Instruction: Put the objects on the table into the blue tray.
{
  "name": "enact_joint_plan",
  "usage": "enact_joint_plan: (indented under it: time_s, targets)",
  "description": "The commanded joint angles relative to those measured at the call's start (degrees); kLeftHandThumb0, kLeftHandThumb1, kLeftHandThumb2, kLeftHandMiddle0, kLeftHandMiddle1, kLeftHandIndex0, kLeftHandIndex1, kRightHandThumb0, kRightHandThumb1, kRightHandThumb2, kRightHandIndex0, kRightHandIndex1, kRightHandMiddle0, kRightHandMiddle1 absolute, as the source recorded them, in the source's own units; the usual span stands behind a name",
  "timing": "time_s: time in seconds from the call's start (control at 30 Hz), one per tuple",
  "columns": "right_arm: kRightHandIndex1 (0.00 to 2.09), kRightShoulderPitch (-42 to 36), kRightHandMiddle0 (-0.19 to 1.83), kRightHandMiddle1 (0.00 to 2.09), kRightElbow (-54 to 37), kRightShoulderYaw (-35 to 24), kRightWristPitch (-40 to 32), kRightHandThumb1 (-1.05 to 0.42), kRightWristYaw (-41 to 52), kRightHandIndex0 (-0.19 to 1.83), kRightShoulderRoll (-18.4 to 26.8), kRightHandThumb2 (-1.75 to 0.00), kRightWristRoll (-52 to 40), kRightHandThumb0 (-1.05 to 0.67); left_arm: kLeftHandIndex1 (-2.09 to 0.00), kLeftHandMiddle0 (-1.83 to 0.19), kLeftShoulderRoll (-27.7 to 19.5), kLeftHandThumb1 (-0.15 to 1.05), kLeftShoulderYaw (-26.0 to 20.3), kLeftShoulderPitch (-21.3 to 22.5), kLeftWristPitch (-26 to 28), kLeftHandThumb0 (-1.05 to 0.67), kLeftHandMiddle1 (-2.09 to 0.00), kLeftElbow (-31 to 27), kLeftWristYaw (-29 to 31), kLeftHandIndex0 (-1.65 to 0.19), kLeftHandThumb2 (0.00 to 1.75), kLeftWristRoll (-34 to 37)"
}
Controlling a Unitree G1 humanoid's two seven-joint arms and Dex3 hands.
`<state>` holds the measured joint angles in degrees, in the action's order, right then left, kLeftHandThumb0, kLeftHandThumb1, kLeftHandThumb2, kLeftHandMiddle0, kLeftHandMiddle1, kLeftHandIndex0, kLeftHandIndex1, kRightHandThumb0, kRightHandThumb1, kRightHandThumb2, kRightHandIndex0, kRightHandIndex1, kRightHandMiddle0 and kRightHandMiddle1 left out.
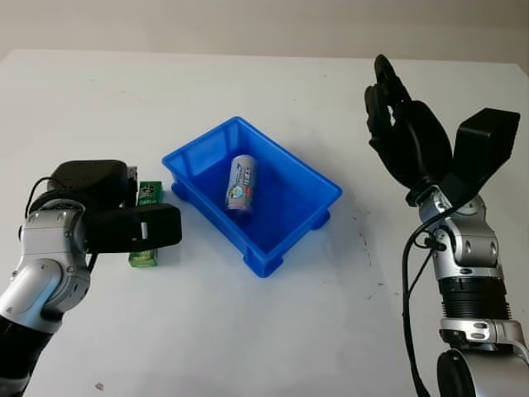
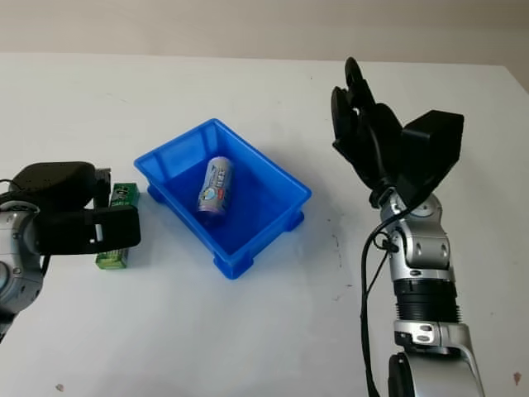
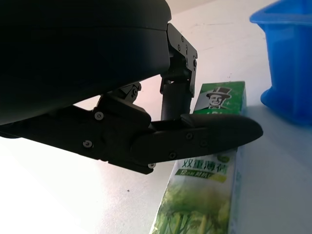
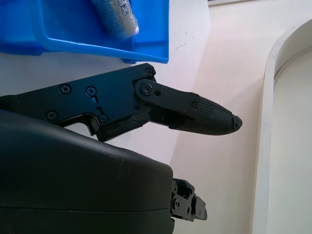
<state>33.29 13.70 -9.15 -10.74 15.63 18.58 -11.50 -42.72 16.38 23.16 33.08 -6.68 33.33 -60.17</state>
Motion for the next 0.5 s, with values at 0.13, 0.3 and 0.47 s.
enact_joint_plan:
  time_s: [0.13, 0.3, 0.47]
  targets:
    - [0.0, 0.2, -0.19, 0.0, -1.2, -0.6, 0.9, -1.05, -0.1, -0.19, 0.3, -0.66, 0.1, -0.65, -2.09, -0.62, 3.0, 1.05, 3.7, 1.3, -1.9, -0.86, -2.09, 4.2, -1.8, 0.03, 0.45, -5.5]
    - [0.0, 0.2, -0.19, 0.0, -0.9, -0.9, 1.6, -1.05, -0.1, -0.19, 0.5, -0.65, 0.2, -0.64, -2.09, -0.64, 5.4, 1.05, 3.8, 1.2, -3.5, -0.81, -2.09, 6.6, -5.9, 0.0, 0.49, -6.8]
    - [0.0, 0.3, -0.19, 0.0, -0.8, -1.1, 2.2, -1.05, -0.4, -0.19, 0.4, -0.65, 0.4, -0.63, -2.09, -0.88, 6.2, 1.05, 4.3, 1.2, -4.9, -0.78, -2.09, 8.0, -7.6, -0.06, 0.43, -8.0]
